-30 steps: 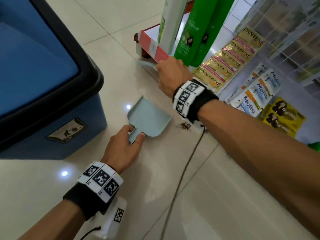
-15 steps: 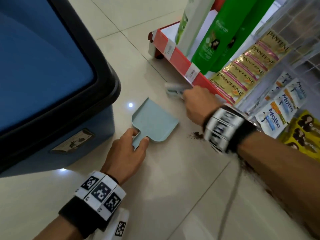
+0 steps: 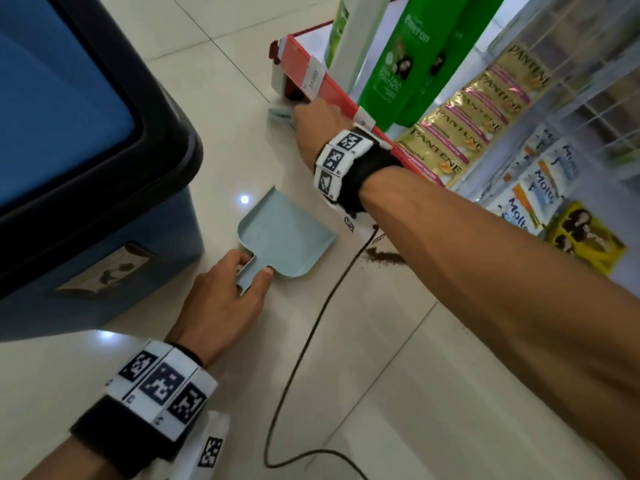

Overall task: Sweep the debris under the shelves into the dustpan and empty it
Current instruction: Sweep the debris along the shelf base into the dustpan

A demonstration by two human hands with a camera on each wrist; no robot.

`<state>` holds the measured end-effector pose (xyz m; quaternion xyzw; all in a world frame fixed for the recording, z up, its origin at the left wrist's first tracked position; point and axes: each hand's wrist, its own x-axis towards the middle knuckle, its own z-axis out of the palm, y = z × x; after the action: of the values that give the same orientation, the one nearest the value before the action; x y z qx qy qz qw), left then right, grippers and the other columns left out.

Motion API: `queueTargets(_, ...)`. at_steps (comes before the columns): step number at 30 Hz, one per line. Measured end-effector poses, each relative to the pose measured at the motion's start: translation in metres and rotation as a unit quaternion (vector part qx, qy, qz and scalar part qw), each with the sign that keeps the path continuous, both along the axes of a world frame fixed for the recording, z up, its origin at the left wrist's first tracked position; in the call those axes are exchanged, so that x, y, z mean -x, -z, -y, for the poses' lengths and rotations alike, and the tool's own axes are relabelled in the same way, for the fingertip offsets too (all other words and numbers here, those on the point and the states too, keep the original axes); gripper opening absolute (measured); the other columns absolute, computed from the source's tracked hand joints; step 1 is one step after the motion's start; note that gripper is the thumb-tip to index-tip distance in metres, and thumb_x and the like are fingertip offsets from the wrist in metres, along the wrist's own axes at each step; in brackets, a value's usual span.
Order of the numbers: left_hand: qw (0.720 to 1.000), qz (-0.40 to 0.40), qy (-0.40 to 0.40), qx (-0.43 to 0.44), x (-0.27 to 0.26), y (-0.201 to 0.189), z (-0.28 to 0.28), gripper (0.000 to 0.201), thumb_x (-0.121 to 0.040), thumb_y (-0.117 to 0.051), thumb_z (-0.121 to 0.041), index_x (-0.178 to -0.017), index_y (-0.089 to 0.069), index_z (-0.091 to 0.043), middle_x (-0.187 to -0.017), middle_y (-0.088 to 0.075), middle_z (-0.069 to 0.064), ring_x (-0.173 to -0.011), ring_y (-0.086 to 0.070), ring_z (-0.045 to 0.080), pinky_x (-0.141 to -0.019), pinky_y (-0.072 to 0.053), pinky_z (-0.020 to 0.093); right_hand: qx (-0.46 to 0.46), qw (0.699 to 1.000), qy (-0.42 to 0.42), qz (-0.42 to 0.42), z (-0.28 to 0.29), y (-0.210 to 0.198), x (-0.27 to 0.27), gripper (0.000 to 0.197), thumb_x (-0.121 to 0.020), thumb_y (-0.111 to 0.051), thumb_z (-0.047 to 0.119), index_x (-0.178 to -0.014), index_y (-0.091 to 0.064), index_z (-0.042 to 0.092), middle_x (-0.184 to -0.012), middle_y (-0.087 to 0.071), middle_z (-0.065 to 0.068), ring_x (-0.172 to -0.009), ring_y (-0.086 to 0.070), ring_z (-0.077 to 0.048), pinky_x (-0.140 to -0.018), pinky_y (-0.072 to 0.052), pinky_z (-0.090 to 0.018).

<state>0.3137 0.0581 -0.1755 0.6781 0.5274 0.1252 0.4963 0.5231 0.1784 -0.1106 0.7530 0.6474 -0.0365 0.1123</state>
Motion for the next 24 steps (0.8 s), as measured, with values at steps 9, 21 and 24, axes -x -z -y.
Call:
queueTargets(9,1.0,-0.005,0.0,-0.001,0.009,-0.01,0.006,0.017,-0.095,-0.056,-0.037,-0.098,-0.058,-0.02,-0.083,-0.068,-0.002,-0.077,-0.064,0.018,-0.075,-0.055,0.04,0.132,0.991,-0.023,0.016,0.132,-0.037,-0.021,0.021,-0.103,-0.04,0.013,-0.108,-0.059,0.006,-0.068,-0.04,0.0,-0.067,-0.049,-0.02,-0.074,-0.052,-0.036)
queueTargets(21,1.0,-0.024,0.002,0.0,0.004,-0.014,0.014,0.024,-0.095,-0.054,-0.044,-0.108,-0.058,-0.025,-0.086,-0.069,-0.005,-0.078,-0.067,0.012,-0.076,-0.057,0.042,0.048,0.997,-0.045,-0.03,0.029,-0.018,-0.011,0.04,-0.102,-0.031,0.005,-0.133,-0.055,0.007,-0.119,-0.062,-0.019,-0.107,-0.063,-0.035,-0.088,-0.051,-0.04)
queueTargets(24,1.0,-0.029,0.003,-0.006,0.01,-0.013,0.019,0.021,-0.095,-0.054,-0.043,-0.102,-0.058,-0.024,-0.083,-0.069,-0.005,-0.074,-0.066,0.012,-0.072,-0.056,0.039,0.067,0.996,-0.041,-0.045,0.076,-0.019,-0.026,0.036,-0.103,-0.033,0.008,-0.127,-0.059,0.008,-0.103,-0.064,-0.016,-0.089,-0.064,-0.031,-0.081,-0.056,-0.039)
